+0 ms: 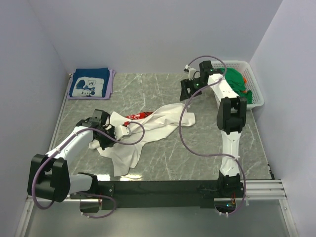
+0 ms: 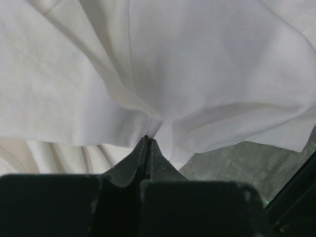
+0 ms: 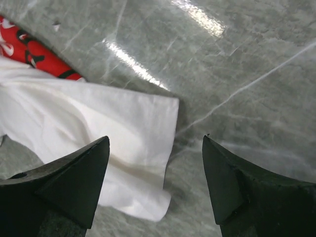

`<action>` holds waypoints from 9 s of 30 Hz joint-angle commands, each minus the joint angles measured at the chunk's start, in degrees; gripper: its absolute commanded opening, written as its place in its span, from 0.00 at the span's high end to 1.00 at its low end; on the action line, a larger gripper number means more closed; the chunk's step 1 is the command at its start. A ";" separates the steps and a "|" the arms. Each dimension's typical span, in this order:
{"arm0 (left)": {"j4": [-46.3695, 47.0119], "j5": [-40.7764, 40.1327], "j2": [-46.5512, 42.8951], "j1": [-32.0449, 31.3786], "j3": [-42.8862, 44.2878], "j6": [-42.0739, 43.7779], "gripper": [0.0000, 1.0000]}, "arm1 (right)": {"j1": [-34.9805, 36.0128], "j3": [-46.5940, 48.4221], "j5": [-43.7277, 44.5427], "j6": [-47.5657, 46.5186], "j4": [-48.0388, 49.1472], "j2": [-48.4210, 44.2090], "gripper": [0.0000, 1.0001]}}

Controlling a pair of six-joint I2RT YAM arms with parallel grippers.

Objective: Fold and stack the t-shirts
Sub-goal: Flatten the tshirt out

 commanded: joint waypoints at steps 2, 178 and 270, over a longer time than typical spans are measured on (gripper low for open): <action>0.94 -0.20 0.50 -0.27 0.50 0.94 0.99 | -0.06 3.13 -1.23 5.55 1.80 6.04 0.16; -13.48 29.68 29.24 18.18 39.26 26.26 0.89 | 20.15 -53.91 33.04 -7.80 12.97 -39.31 1.00; -14.62 12.02 27.23 10.62 26.69 28.36 0.64 | 13.82 -50.74 32.95 -12.90 8.31 -35.79 1.00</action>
